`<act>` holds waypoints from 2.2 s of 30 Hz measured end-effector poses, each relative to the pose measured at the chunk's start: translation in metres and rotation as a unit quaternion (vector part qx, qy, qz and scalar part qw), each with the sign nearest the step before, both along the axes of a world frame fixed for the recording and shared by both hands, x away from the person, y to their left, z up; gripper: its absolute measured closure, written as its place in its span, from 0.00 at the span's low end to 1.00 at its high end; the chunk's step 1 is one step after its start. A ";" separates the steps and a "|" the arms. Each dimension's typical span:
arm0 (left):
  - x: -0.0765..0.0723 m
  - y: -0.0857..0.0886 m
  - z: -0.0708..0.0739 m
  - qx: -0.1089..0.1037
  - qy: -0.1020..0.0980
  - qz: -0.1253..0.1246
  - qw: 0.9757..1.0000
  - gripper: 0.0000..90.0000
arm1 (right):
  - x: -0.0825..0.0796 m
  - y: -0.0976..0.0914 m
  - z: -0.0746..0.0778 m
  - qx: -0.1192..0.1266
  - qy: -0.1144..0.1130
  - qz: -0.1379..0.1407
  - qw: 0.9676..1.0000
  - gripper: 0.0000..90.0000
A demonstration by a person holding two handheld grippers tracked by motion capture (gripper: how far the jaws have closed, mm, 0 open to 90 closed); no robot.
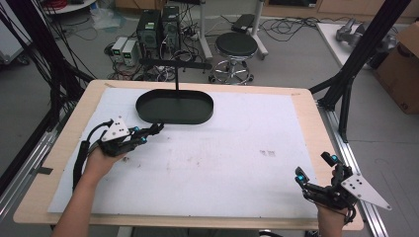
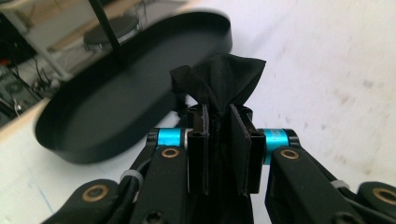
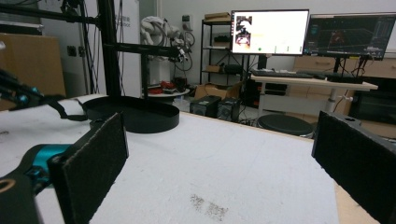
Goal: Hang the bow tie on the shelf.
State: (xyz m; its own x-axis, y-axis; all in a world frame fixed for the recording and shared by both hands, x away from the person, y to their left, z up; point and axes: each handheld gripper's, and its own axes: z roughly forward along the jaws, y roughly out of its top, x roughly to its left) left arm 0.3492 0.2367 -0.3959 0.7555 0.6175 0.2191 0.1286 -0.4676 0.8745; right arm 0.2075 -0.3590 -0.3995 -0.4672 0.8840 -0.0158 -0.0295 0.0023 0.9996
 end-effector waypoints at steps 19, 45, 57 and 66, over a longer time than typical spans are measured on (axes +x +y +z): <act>0.021 0.008 0.073 -0.066 -0.071 0.004 0.995 0.86 | 0.001 0.002 -0.001 -0.004 0.002 0.003 1.000 0.03; 0.092 0.047 0.091 -0.139 -0.075 0.032 0.987 0.86 | 0.006 0.007 -0.003 -0.006 0.006 0.026 1.000 0.03; 0.118 0.056 0.075 -0.162 -0.070 0.059 0.983 0.86 | 0.005 0.015 -0.001 -0.017 0.007 0.041 0.999 0.03; 0.128 0.065 0.060 -0.167 -0.066 0.073 0.981 0.85 | 0.006 0.015 -0.003 -0.023 0.011 0.043 0.999 0.03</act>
State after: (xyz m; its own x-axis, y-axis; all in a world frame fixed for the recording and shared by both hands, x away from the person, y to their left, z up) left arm 0.4774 0.3014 -0.3354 0.6319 0.7713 0.0767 0.0480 -0.1378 0.9893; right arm 0.2137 -0.3437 -0.4026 -0.5419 0.8393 -0.0440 -0.0103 0.0457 0.9989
